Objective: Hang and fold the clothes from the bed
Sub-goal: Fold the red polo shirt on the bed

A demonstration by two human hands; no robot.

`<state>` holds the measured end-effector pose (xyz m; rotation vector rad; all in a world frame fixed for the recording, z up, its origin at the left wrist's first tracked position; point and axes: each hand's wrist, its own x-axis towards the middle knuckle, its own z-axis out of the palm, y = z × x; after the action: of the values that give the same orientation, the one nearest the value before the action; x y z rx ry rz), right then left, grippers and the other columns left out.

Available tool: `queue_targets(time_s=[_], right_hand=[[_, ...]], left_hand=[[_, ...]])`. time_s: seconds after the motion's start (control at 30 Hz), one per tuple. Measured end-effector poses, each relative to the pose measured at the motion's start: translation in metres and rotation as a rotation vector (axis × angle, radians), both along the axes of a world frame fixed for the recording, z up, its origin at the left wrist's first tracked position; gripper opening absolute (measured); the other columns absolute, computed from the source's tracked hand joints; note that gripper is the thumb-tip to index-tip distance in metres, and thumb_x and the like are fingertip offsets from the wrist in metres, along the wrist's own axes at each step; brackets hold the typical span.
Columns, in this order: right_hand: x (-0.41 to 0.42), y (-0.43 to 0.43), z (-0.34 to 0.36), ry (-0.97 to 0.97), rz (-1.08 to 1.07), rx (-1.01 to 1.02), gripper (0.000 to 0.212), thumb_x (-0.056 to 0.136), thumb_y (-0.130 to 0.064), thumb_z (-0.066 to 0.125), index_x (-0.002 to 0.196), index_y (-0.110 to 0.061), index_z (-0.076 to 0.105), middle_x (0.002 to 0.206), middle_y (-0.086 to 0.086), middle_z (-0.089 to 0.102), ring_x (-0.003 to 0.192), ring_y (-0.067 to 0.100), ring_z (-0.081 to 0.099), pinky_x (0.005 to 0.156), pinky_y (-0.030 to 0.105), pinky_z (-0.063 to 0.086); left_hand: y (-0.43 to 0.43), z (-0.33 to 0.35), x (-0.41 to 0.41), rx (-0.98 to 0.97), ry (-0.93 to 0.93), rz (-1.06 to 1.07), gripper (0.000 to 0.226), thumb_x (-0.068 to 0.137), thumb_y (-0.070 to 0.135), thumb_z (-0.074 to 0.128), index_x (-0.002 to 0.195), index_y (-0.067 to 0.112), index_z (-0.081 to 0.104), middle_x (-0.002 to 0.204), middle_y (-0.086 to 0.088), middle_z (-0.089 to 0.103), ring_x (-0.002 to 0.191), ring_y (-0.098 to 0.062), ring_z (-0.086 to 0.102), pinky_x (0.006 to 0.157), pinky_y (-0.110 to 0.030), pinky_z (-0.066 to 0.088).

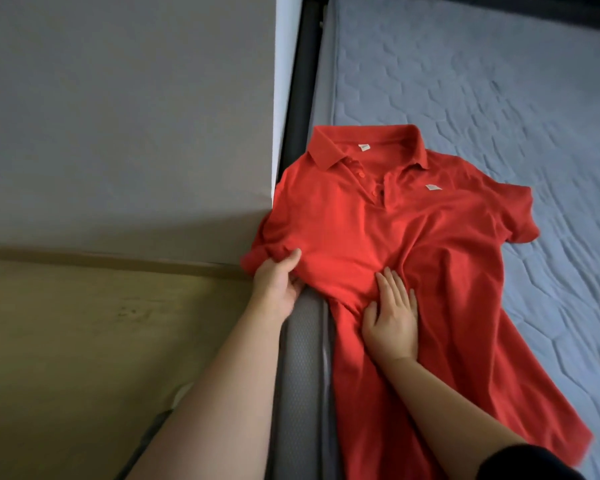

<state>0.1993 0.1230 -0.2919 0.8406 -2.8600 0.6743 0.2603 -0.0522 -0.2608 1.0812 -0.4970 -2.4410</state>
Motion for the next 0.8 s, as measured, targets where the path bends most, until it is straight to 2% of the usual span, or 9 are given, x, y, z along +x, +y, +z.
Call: queue_targets(time_s=[0.1,0.2,0.3,0.37,0.47,0.53,0.63,0.73,0.8], right_hand=[[0.0,0.003,0.002,-0.056,0.005,-0.044,0.057,0.08,-0.022,0.038,0.13,0.0,0.054,0.142,0.015,0.048,0.136,0.027,0.04,0.114,0.046,0.022],[-0.001,0.006,0.012,-0.169,0.05,0.0,0.054,0.088,-0.016,0.045,0.14,-0.004,0.042,0.152,0.011,0.034,0.143,0.021,0.026,0.117,0.04,0.011],[0.005,0.016,0.027,-0.314,0.134,0.02,0.058,0.091,-0.015,0.049,0.146,-0.008,0.032,0.157,0.008,0.022,0.146,0.018,0.016,0.118,0.038,0.008],[0.013,0.032,0.037,-0.378,0.202,0.038,0.057,0.094,-0.015,0.048,0.147,-0.008,0.029,0.157,0.008,0.022,0.146,0.019,0.016,0.119,0.038,0.012],[0.024,0.061,0.04,-0.46,0.283,0.05,0.058,0.096,-0.017,0.048,0.149,-0.009,0.025,0.157,0.008,0.023,0.145,0.018,0.02,0.116,0.024,0.011],[0.021,0.069,0.041,-0.584,0.259,0.022,0.059,0.097,-0.019,0.05,0.15,-0.012,0.024,0.155,0.007,0.027,0.143,0.018,0.026,0.111,0.018,0.014],[0.013,0.063,0.041,-0.779,0.163,-0.03,0.059,0.097,-0.024,0.051,0.15,-0.021,0.024,0.151,0.007,0.036,0.137,0.02,0.036,0.106,0.019,0.025],[0.013,0.059,0.035,-0.821,0.164,-0.067,0.06,0.097,-0.023,0.052,0.15,-0.022,0.025,0.154,0.003,0.03,0.14,0.017,0.03,0.106,0.015,0.02],[0.01,0.061,0.033,-0.842,0.156,-0.089,0.058,0.097,-0.023,0.052,0.15,-0.024,0.027,0.154,0.001,0.03,0.141,0.015,0.029,0.107,0.014,0.018]], left_hand=[[-0.015,0.003,0.018,-0.144,-0.094,0.186,0.015,0.091,0.006,0.059,0.105,0.013,0.058,0.091,-0.005,0.066,0.08,-0.018,0.064,0.058,-0.026,0.057],[0.014,0.012,0.038,-0.199,-0.16,-0.026,0.027,0.098,0.011,0.047,0.124,0.015,0.05,0.087,-0.003,0.063,0.079,-0.015,0.061,0.066,-0.026,0.048],[0.052,0.023,0.047,-0.21,-0.166,-0.218,0.022,0.098,0.01,0.044,0.119,0.014,0.05,0.088,-0.005,0.062,0.078,-0.016,0.06,0.072,-0.026,0.048],[0.067,0.033,0.046,-0.137,-0.129,-0.23,0.013,0.098,0.012,0.045,0.108,0.013,0.053,0.091,-0.005,0.061,0.08,-0.016,0.059,0.078,-0.03,0.047],[0.072,0.044,0.035,-0.135,-0.149,-0.203,0.01,0.096,0.012,0.048,0.095,0.018,0.056,0.089,0.0,0.059,0.077,-0.012,0.055,0.069,-0.027,0.045],[0.071,0.045,0.026,-0.141,-0.149,-0.175,0.012,0.094,0.01,0.052,0.101,0.018,0.056,0.088,0.0,0.06,0.076,-0.012,0.055,0.064,-0.027,0.044],[0.071,0.041,0.021,-0.164,-0.212,-0.198,0.023,0.09,0.014,0.062,0.113,0.015,0.058,0.098,-0.005,0.065,0.079,-0.016,0.061,0.059,-0.03,0.048],[0.06,0.029,0.027,-0.234,-0.372,-0.115,0.035,0.094,0.028,0.058,0.126,0.015,0.053,0.114,-0.009,0.061,0.092,-0.023,0.06,0.058,-0.033,0.049],[0.05,0.02,0.033,-0.214,-0.437,-0.028,0.033,0.097,0.036,0.051,0.122,0.014,0.052,0.109,-0.008,0.058,0.089,-0.023,0.059,0.06,-0.034,0.049]])
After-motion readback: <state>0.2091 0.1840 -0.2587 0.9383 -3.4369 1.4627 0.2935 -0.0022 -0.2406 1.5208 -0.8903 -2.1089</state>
